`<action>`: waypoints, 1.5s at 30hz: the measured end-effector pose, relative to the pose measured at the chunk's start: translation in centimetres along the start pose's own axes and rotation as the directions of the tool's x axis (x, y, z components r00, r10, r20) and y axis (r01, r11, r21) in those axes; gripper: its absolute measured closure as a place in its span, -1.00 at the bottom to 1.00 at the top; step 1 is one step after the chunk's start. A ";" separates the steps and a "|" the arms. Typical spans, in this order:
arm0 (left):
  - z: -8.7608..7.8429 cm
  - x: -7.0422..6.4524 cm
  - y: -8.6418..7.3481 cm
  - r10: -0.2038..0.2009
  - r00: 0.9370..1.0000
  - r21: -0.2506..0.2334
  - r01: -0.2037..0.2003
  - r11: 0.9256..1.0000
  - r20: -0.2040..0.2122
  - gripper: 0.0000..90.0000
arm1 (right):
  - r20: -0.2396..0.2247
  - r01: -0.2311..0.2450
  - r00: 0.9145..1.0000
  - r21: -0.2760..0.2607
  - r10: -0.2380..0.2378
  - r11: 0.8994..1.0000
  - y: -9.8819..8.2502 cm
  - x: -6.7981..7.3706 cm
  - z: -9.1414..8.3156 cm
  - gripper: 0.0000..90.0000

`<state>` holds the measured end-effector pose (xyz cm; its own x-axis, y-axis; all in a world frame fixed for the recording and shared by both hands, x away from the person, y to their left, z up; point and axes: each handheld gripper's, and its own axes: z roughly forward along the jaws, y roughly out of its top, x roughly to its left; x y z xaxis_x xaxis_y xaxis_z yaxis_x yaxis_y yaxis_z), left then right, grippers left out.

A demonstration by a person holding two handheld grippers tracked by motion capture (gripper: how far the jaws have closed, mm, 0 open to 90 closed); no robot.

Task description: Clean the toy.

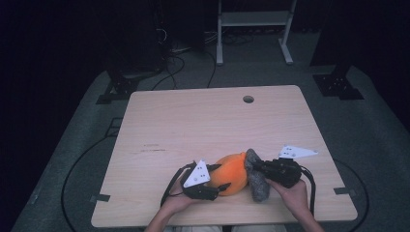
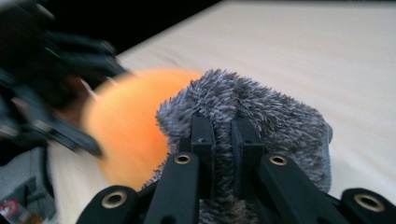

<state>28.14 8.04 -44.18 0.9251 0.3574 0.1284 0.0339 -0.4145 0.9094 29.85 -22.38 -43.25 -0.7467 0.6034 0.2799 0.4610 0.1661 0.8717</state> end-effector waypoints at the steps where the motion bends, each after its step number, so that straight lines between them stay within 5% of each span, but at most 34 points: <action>1: 0.0 0.0 0.0 0.001 1.000 -0.001 -0.001 1.000 0.000 -0.21 | -0.001 -0.042 0.999 0.005 0.042 0.999 -0.5 -0.7 0.2 0.81; 5: 0.2 -0.4 0.1 0.048 0.999 -0.012 -0.048 0.999 0.011 -0.24 | -0.068 -0.037 0.997 -0.093 0.031 0.995 0.6 0.3 -0.7 0.81; 8: 0.3 -0.7 0.2 0.069 0.998 -0.008 -0.069 0.998 0.001 -0.29 | -0.033 0.028 0.999 -0.063 -0.030 0.998 1.2 1.0 -0.4 0.81; 10: 0.3 -0.7 0.4 0.059 0.998 -0.008 -0.059 0.998 -0.011 -0.44 | -0.017 -0.022 1.000 -0.031 0.022 0.999 0.5 -0.1 -0.2 0.81; 11: 0.2 -0.2 0.5 0.006 1.000 -0.025 -0.006 1.000 0.006 -0.53 | -0.011 -0.048 0.999 -0.025 0.048 0.999 0.4 -0.5 -0.4 0.81; 12: 0.2 -0.2 0.5 0.006 1.000 -0.025 -0.006 1.000 0.006 -0.59 | -0.011 -0.048 0.999 -0.025 0.048 0.999 0.4 -0.5 -0.4 0.81; 13: 0.1 0.4 0.4 -0.055 0.998 -0.038 0.056 0.998 0.020 -0.63 | -0.038 -0.044 0.998 -0.065 0.041 0.997 0.9 0.1 -1.1 0.81; 14: 0.1 0.4 0.4 -0.055 0.998 -0.038 0.056 0.998 0.020 -0.63 | -0.038 -0.044 0.998 -0.065 0.041 0.997 0.9 0.1 -1.1 0.81; 15: 0.1 0.6 0.4 -0.062 0.998 -0.028 0.062 0.998 0.012 -0.60 | -0.045 0.023 0.999 -0.082 -0.027 0.996 1.8 1.3 -1.3 0.81; 19: 0.2 -0.3 0.5 0.018 1.000 -0.021 -0.018 1.000 -0.002 -0.35 | -0.028 0.093 0.995 -0.046 -0.094 0.995 2.4 2.3 -0.5 0.81; 21: 0.4 -0.8 0.6 0.049 0.999 -0.013 -0.049 0.999 -0.006 -0.28 | -0.020 0.038 0.999 -0.013 -0.038 0.999 1.5 0.7 0.1 0.81; 22: 0.4 -0.8 0.6 0.049 0.999 -0.013 -0.049 0.999 -0.006 -0.28 | -0.020 0.038 0.999 -0.013 -0.038 0.999 1.5 0.7 0.1 0.81; 23: 0.4 -0.6 0.6 0.044 0.999 -0.015 -0.044 0.999 -0.005 -0.31 | 0.032 -0.004 0.999 -0.001 0.005 1.000 1.1 -0.5 -0.4 0.81; 25: 0.5 -0.5 0.6 0.033 0.999 -0.016 -0.033 0.999 -0.010 -0.36 | 0.054 0.011 0.998 -0.005 -0.011 1.000 1.1 -0.5 -0.9 0.81; 28: 0.6 -0.8 0.6 0.057 0.998 -0.019 -0.057 0.998 0.000 -0.34 | 0.005 0.065 0.998 -0.050 -0.064 0.997 1.9 0.9 -1.4 0.81; 31: 0.7 -1.3 0.7 0.098 0.995 -0.012 -0.098 0.995 0.011 -0.29 | 0.002 0.097 0.995 -0.032 -0.097 0.995 2.3 1.5 -0.9 0.81; 36: 0.8 -1.2 0.7 0.072 0.997 -0.024 -0.072 0.997 0.025 -0.31 | 0.046 0.036 0.998 0.005 -0.036 0.999 1.2 -0.6 -0.7 0.81; 40: 0.9 -1.3 0.7 0.087 0.996 -0.025 -0.086 0.996 0.028 -0.29 | -0.015 0.085 0.996 -0.052 -0.086 0.995 2.0 1.2 -1.6 0.81; 43: 1.0 -1.4 0.6 0.094 0.995 -0.026 -0.093 0.995 0.035 -0.27 | -0.012 0.151 0.988 -0.014 -0.152 0.988 2.4 2.3 -0.8 0.81; 45: 0.9 -1.3 0.7 0.097 0.995 -0.016 -0.096 0.995 0.031 -0.26 | -0.011 0.111 0.994 0.006 -0.111 0.994 1.9 1.3 -0.3 0.81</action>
<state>27.27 6.52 -44.10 0.9353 0.2896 0.2035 -0.0613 -0.4338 0.8989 29.67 -21.48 -41.11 -0.7988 0.5722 0.1857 0.3778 0.2370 0.8951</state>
